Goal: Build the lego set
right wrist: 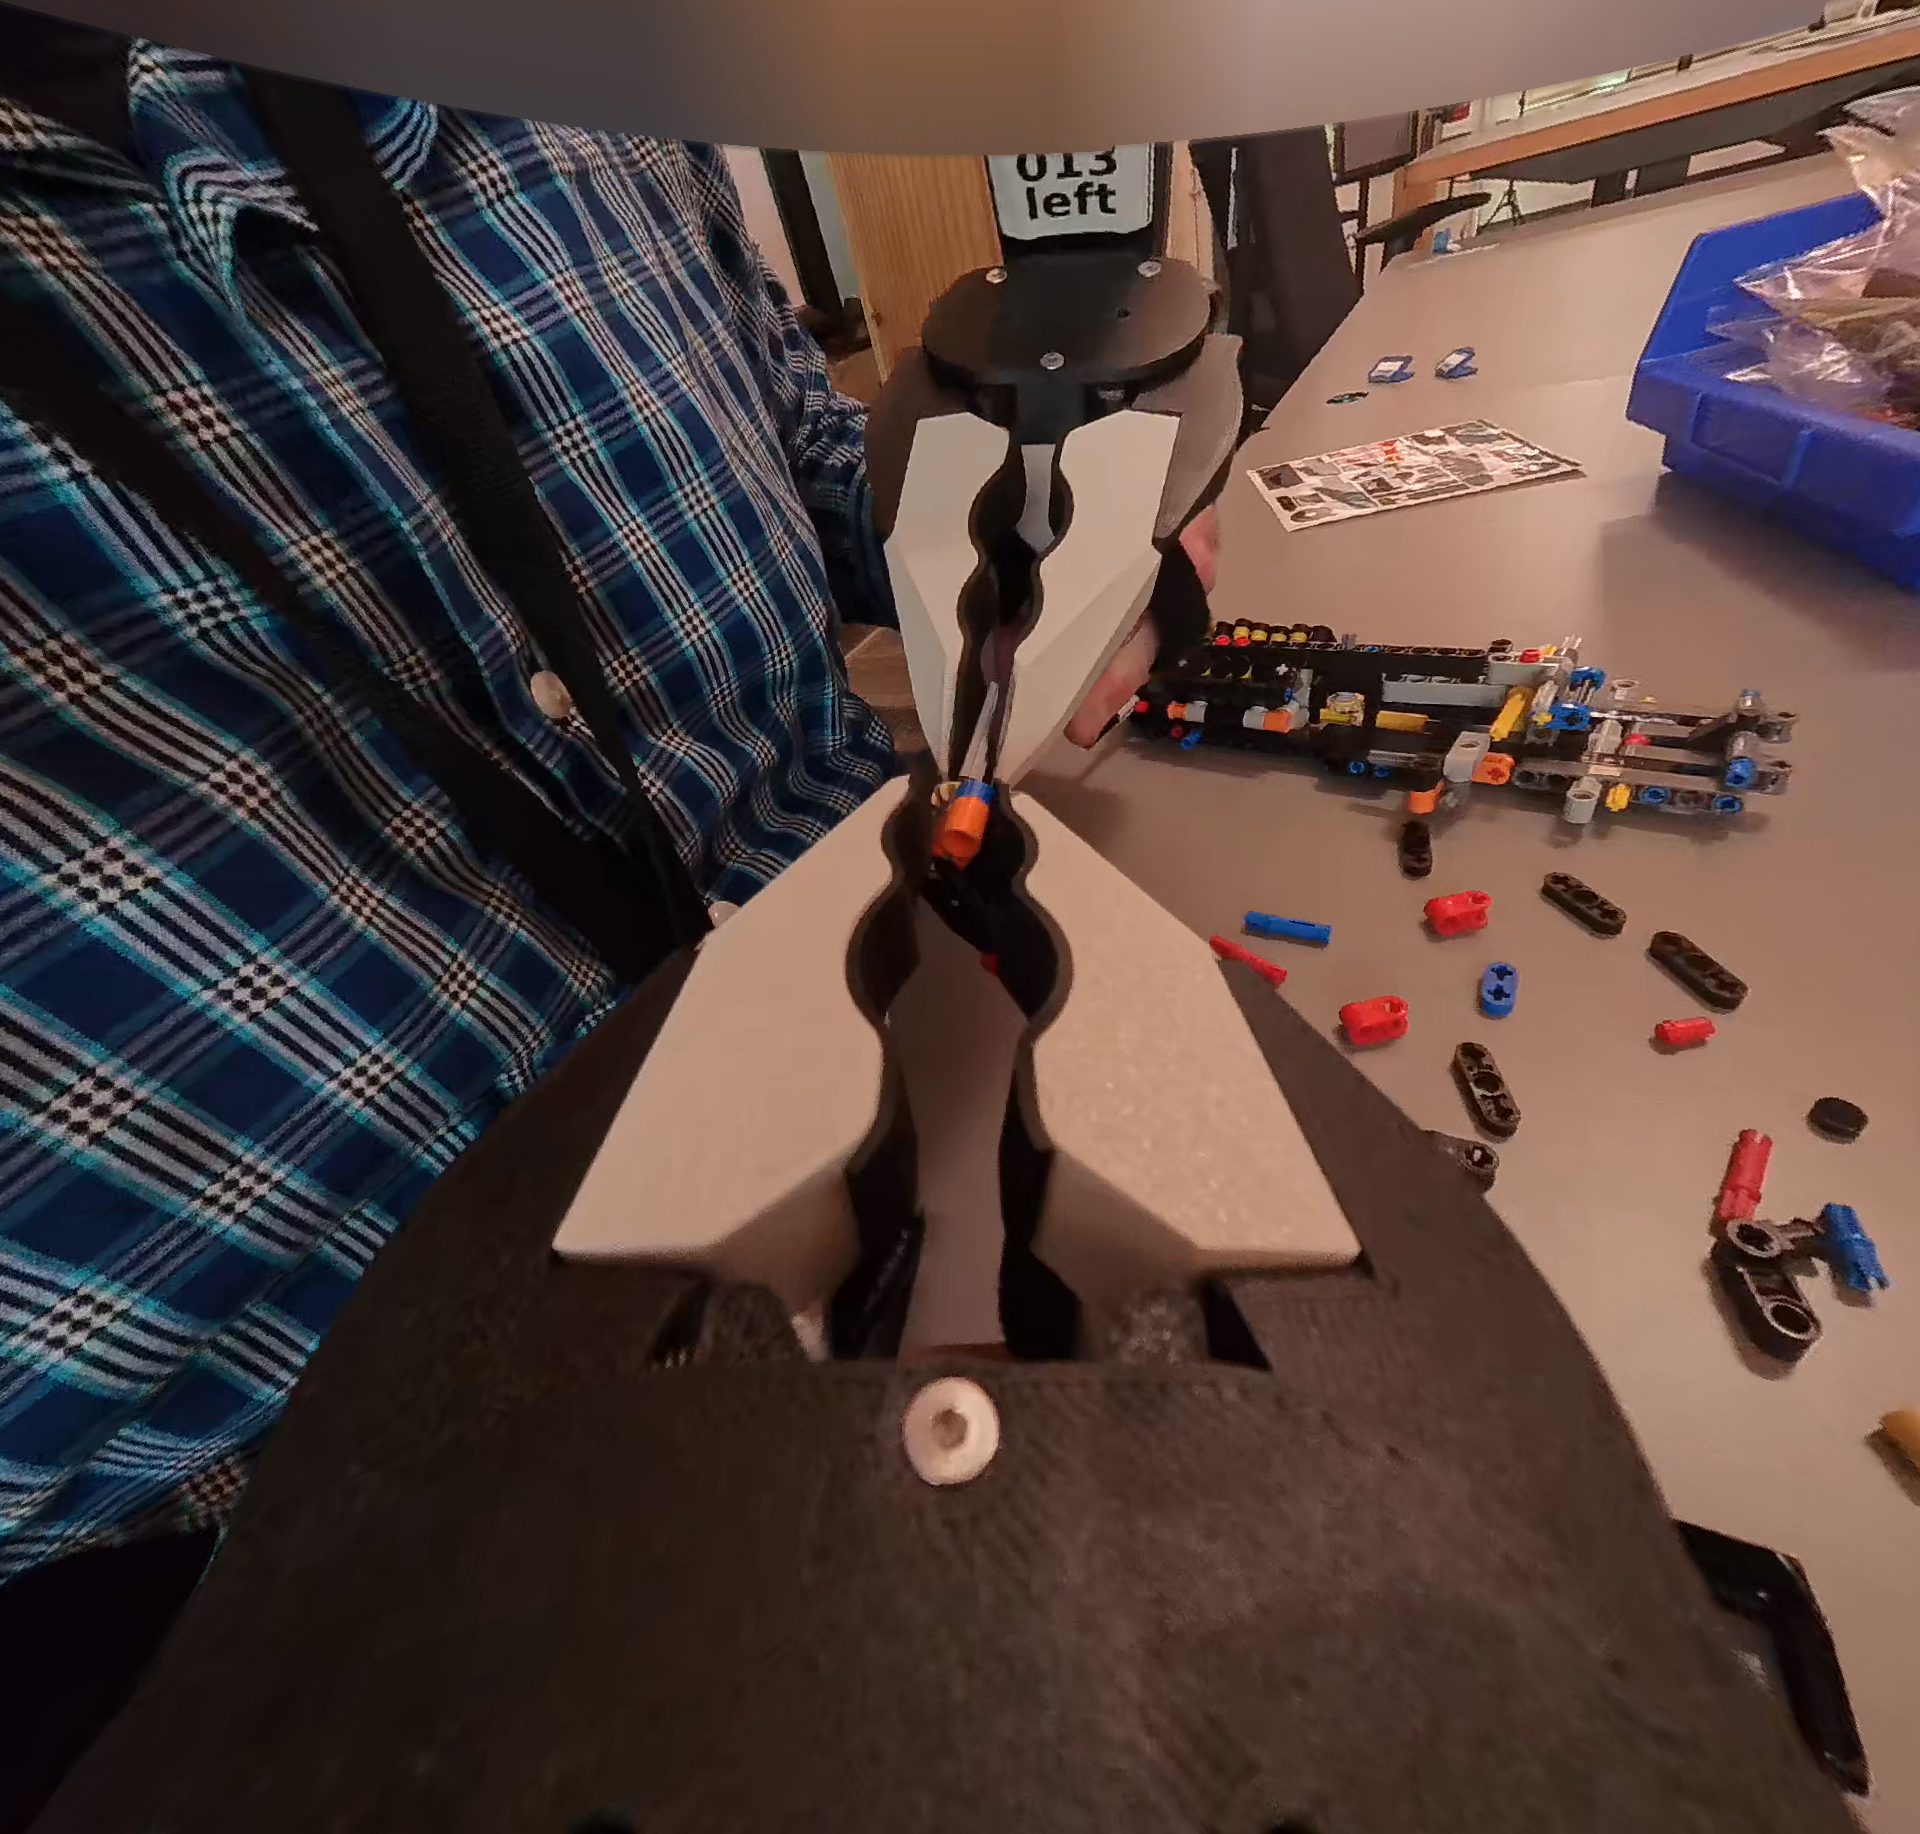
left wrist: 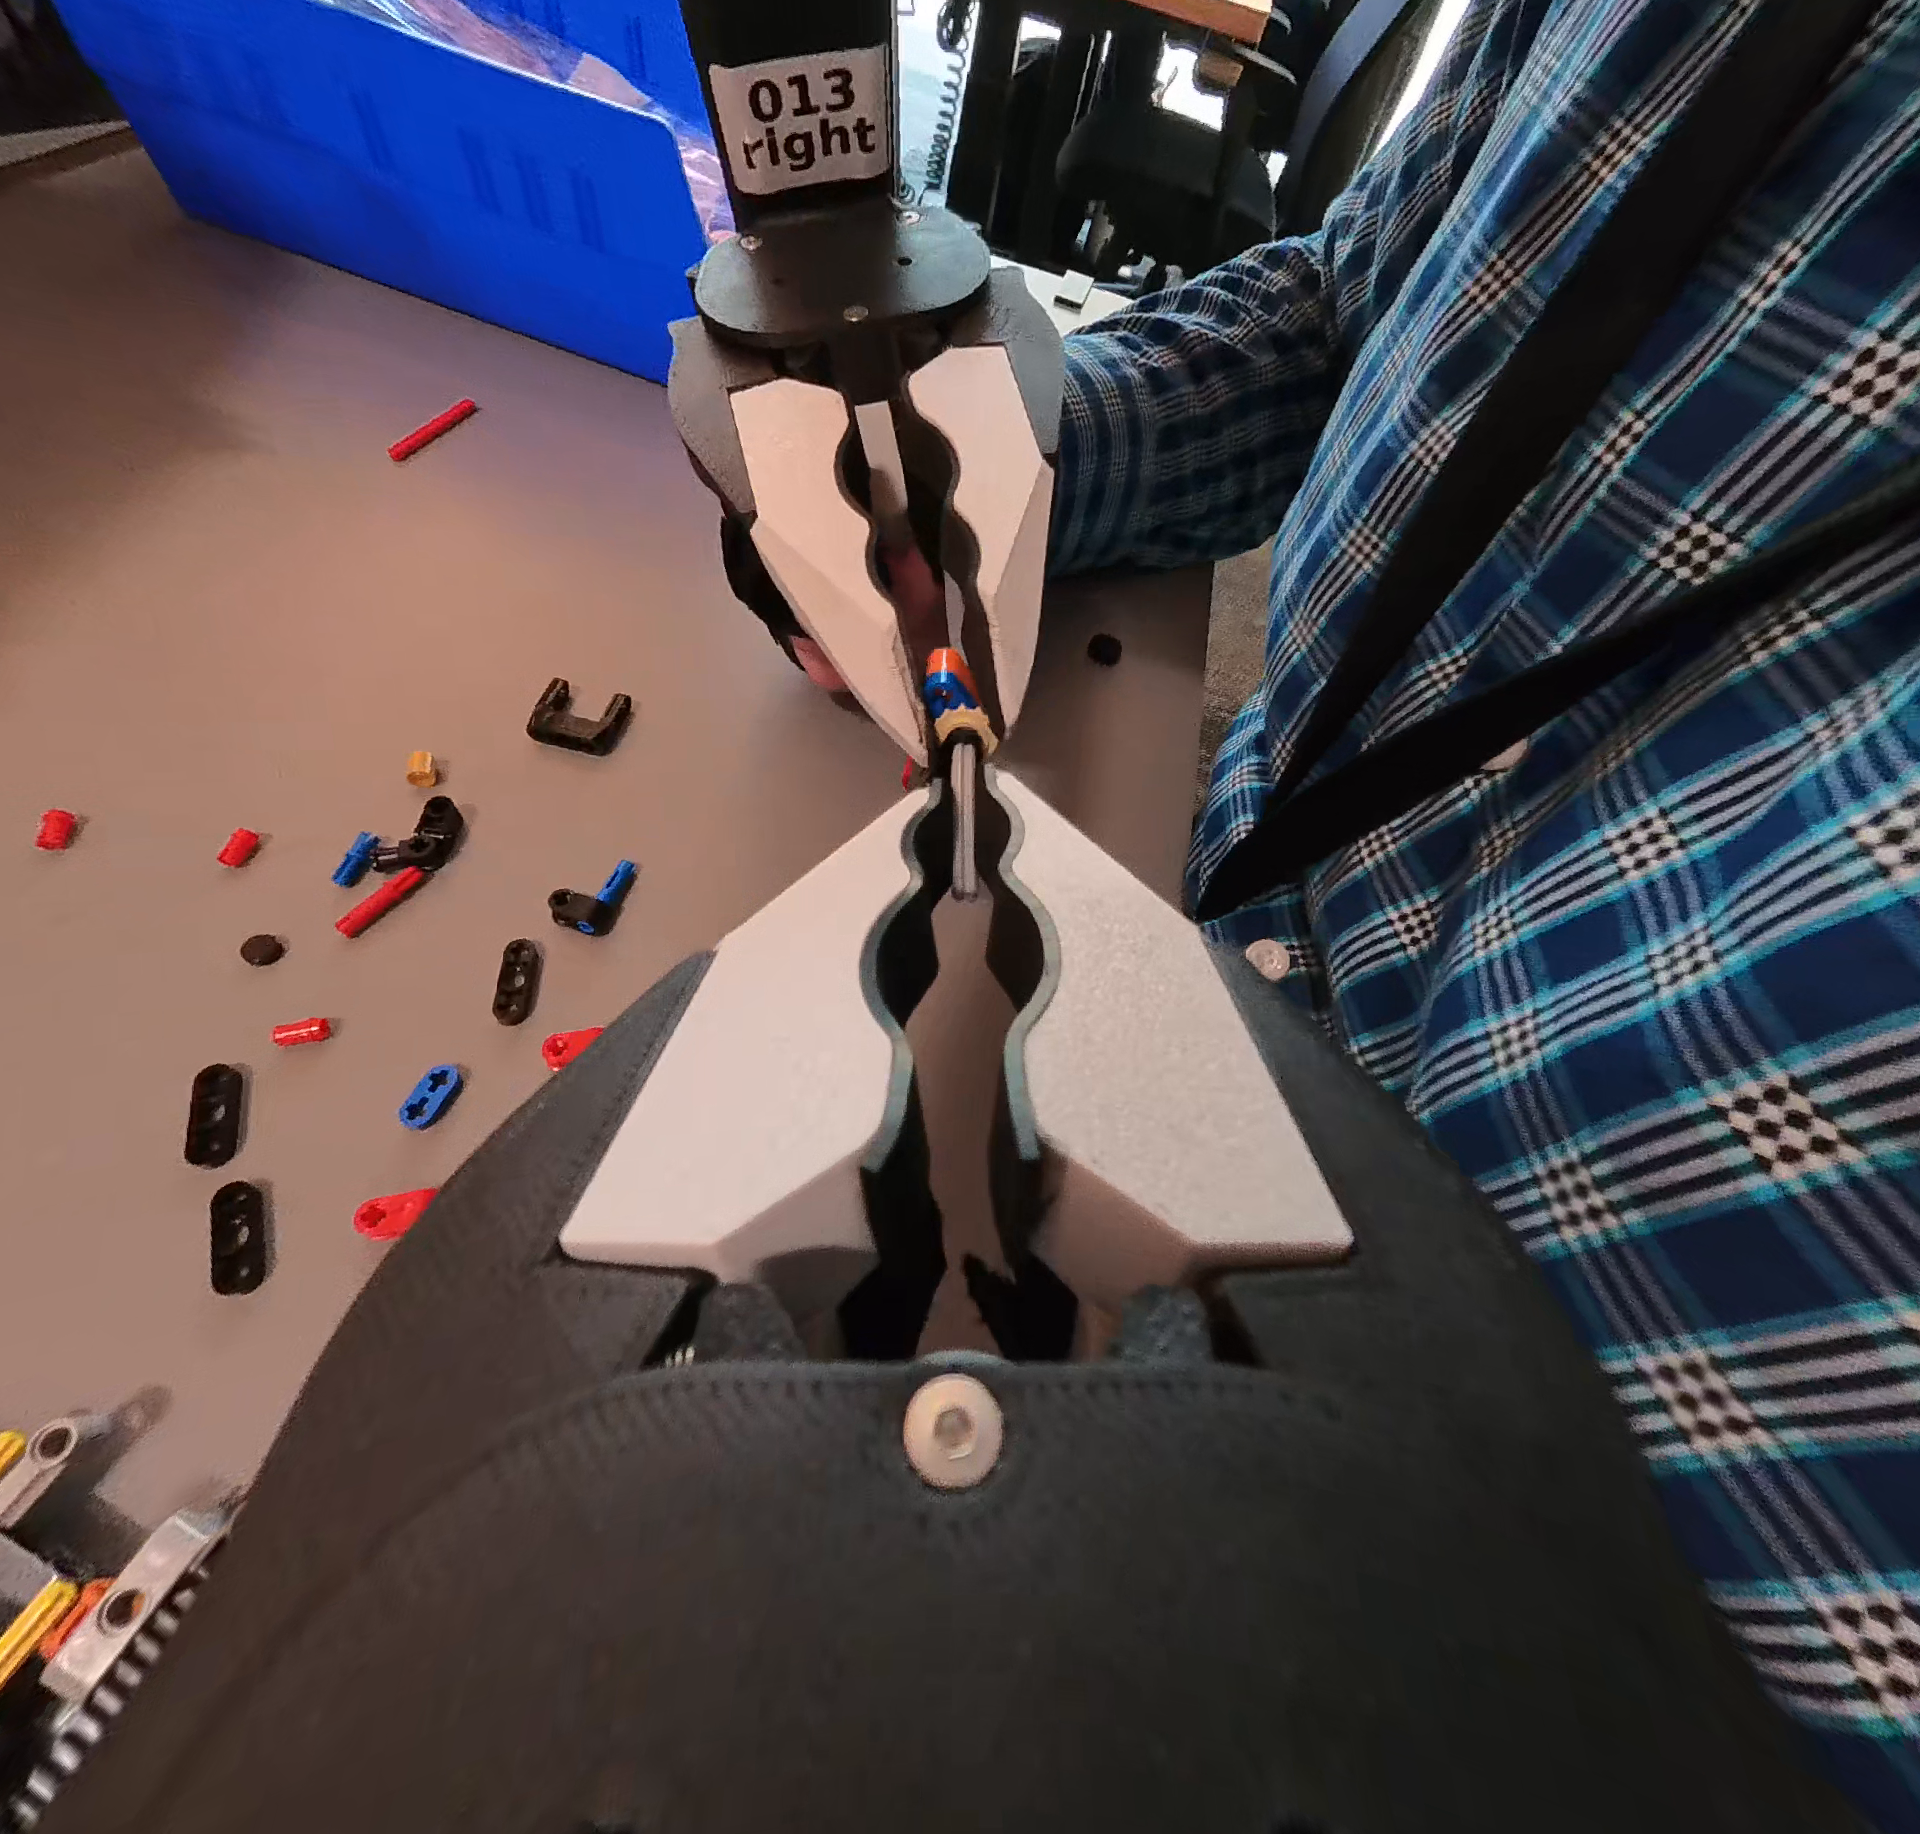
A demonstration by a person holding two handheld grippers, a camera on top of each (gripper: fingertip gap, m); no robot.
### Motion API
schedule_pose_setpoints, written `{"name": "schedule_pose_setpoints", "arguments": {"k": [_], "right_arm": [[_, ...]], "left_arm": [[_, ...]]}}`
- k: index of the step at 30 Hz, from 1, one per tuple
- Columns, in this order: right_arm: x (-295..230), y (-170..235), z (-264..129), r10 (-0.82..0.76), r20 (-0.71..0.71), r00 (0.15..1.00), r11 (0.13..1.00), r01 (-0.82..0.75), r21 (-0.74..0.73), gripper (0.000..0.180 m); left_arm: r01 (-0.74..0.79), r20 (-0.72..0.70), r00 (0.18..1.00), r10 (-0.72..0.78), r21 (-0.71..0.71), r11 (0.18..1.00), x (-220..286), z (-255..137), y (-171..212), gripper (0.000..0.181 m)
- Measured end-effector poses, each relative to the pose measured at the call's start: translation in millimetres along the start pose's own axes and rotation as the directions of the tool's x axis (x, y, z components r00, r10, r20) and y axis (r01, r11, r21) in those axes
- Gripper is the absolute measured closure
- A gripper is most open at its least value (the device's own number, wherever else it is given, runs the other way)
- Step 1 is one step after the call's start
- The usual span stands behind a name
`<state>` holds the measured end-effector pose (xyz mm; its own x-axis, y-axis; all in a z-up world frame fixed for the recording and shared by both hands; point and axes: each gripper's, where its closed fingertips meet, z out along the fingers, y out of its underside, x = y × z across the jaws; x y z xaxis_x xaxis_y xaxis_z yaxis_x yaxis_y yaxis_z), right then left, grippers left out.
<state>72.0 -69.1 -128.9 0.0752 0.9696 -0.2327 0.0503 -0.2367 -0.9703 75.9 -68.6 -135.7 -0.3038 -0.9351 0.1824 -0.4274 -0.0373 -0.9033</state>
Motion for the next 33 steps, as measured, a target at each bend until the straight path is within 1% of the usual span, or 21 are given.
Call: {"name": "schedule_pose_setpoints", "arguments": {"k": [3, 5, 7, 10, 14, 16, 21, 23, 29, 31, 33], "right_arm": [[-1, 2, 0, -0.001, 0.003, 1.0, 1.0, 0.001, -0.01, 0.172], [2, 4, 0, -0.009, -0.013, 1.0, 1.0, 0.009, -0.027, 0.172], [4, 3, 1, 0.013, -0.009, 1.0, 1.0, -0.013, -0.025, 0.172], [6, 3, 0, 0.026, -0.016, 1.0, 0.999, -0.026, -0.023, 0.172], [8, 7, 3, 0.036, -0.014, 0.999, 0.998, -0.036, -0.058, 0.172], [7, 10, 3, 0.034, -0.013, 0.999, 0.996, -0.035, -0.076, 0.172], [7, 11, 2, 0.049, -0.009, 0.999, 0.995, -0.05, -0.084, 0.172], [6, 10, 1, 0.044, -0.002, 0.999, 0.996, -0.044, -0.074, 0.172], [4, 11, 2, 0.013, -0.011, 1.0, 0.996, -0.014, -0.083, 0.173], [4, 13, 3, -0.006, -0.023, 1.0, 0.996, 0.004, -0.093, 0.173], [4, 12, 2, -0.006, -0.023, 1.0, 0.996, 0.004, -0.088, 0.173]], "left_arm": [[0.008, -0.018, 1.0, -0.008, 0.003, 1.0, 0, -2, 2, 0.178], [-0.019, -0.013, 1.0, 0.019, -0.005, 1.0, -2, -3, 5, 0.178], [0.02, -0.037, 0.999, -0.02, -0.002, 1.0, -3, -2, 6, 0.178], [-0.091, 0.039, 0.995, 0.092, -0.009, 0.996, -8, -1, 4, 0.177], [-0.095, 0.04, 0.995, 0.095, -0.008, 0.995, -8, 2, 5, 0.175], [-0.139, 0.043, 0.989, 0.141, -0.046, 0.989, -6, 5, 8, 0.178], [-0.158, 0.061, 0.985, 0.161, -0.058, 0.986, -7, 5, 8, 0.178], [-0.123, 0.048, 0.991, 0.125, -0.029, 0.992, -5, 5, 7, 0.178], [-0.079, 0.024, 0.997, 0.079, -0.003, 0.997, -3, 3, 8, 0.178], [-0.028, 0.0, 1.0, 0.028, 0.012, 1.0, -3, 2, 9, 0.178], [-0.017, -0.005, 1.0, 0.017, 0.024, 1.0, -2, 1, 8, 0.178]]}}
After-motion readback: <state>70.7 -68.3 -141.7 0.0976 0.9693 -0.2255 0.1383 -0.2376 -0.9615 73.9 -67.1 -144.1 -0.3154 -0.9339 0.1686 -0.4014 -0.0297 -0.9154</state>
